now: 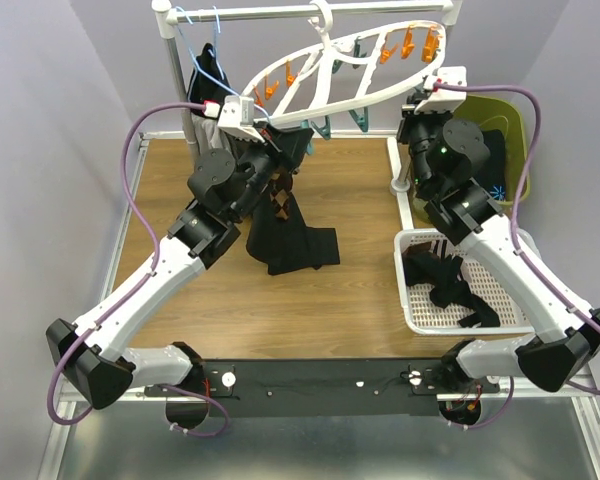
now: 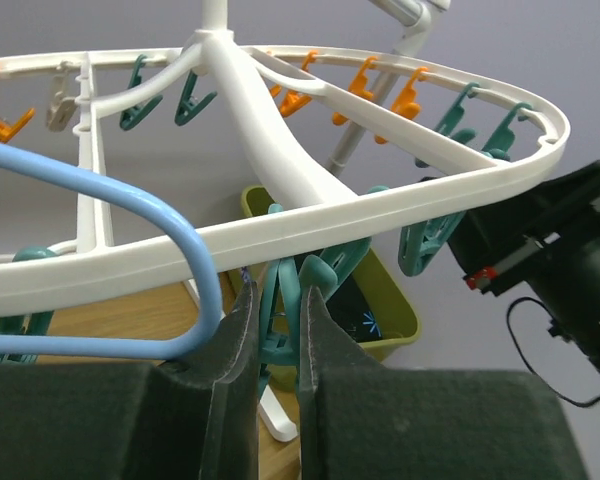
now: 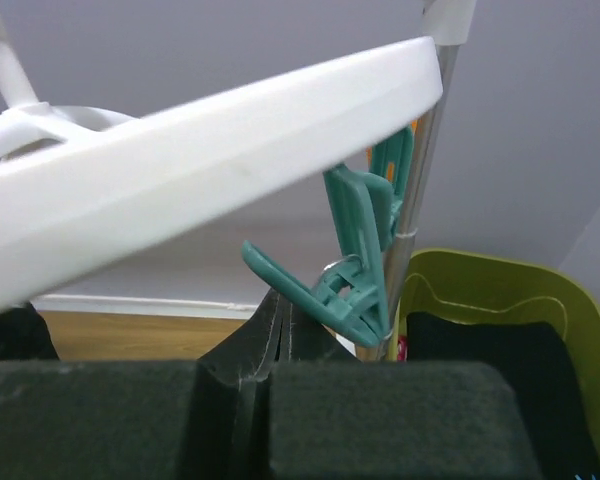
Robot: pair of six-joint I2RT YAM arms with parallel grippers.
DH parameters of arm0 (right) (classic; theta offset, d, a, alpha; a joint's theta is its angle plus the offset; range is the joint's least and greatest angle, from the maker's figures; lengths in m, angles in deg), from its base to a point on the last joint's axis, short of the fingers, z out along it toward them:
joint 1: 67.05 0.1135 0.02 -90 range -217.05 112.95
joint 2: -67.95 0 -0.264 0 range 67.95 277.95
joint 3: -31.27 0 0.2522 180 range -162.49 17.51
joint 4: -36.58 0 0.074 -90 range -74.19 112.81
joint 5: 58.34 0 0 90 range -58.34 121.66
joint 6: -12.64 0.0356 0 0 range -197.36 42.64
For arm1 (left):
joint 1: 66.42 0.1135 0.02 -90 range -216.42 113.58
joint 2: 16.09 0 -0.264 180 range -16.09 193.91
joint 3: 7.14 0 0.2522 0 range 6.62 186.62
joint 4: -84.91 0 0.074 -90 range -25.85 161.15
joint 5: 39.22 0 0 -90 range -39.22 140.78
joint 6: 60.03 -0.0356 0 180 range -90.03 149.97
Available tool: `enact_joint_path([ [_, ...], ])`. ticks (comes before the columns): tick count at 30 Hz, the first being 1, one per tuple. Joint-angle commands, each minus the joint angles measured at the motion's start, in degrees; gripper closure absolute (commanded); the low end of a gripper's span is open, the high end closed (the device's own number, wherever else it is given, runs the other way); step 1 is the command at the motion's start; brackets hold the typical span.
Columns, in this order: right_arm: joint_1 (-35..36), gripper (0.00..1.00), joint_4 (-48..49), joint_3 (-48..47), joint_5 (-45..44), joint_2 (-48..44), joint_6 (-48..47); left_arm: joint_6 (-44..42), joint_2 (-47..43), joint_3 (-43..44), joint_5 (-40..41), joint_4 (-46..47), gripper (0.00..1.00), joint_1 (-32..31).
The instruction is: Remove the socks clipped to the hanger
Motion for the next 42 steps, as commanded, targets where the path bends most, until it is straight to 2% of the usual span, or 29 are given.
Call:
enact_joint_path([
  [1, -5.68, 0.99, -0.99, -1.24, 7.14, 0.56, 6.73, -1.47, 1.21, 3.87, -5.00, 2.07, 1.00, 0.04],
  [8, -13.33, 0.99, -2.66, -2.82, 18.21, 3.37, 12.10, -3.05, 2.80, 7.21, -5.36, 1.89, 1.00, -2.15],
  [12, -13.86, 0.97, -5.72, -3.09, 19.72, 2.76, 11.67, -3.15, 2.45, 6.95, -3.69, 1.45, 1.00, -2.68],
  [13, -13.95, 0.93, -7.04, -2.74, 19.90, 2.15, 12.02, -3.06, 2.10, 6.69, -2.47, 1.36, 1.00, -2.68],
  [14, -13.87, 0.79, -8.10, -1.87, 19.90, 1.36, 12.45, -3.14, 1.92, 6.42, -2.19, 1.45, 1.00, -2.68],
  [17, -13.87, 0.60, -9.16, 2.25, 20.69, -3.38, 12.81, -3.23, 1.66, 6.16, -1.40, 1.19, 1.00, -2.68],
  [19, -13.95, 0.55, -8.03, 3.76, 20.78, -6.72, 12.99, -2.97, 1.66, 6.33, -1.66, 1.01, 1.00, -2.77],
  [20, -14.21, 0.48, -7.76, 4.12, 21.21, -7.34, 12.99, -2.79, 1.66, 6.42, -1.84, 1.01, 1.00, -2.86],
  [27, -14.92, 0.44, -12.31, -4.92, 22.89, -2.87, 10.96, -3.23, 1.92, 7.91, -0.88, -0.48, 1.00, -4.08],
  [31, -14.92, 0.44, -15.49, -8.97, 23.06, -1.81, 13.50, -6.57, 3.94, 12.30, 6.93, -2.85, 1.00, -8.56],
  [33, -14.92, 0.44, -17.32, -9.59, 24.29, -2.16, 14.91, -6.92, 6.04, 14.58, 7.91, -3.64, 1.00, -9.71],
  [42, -14.92, 0.43, -29.97, -11.96, 17.19, -2.78, 20.80, -9.64, 13.16, 21.88, 14.50, -5.58, 1.00, -16.30],
])
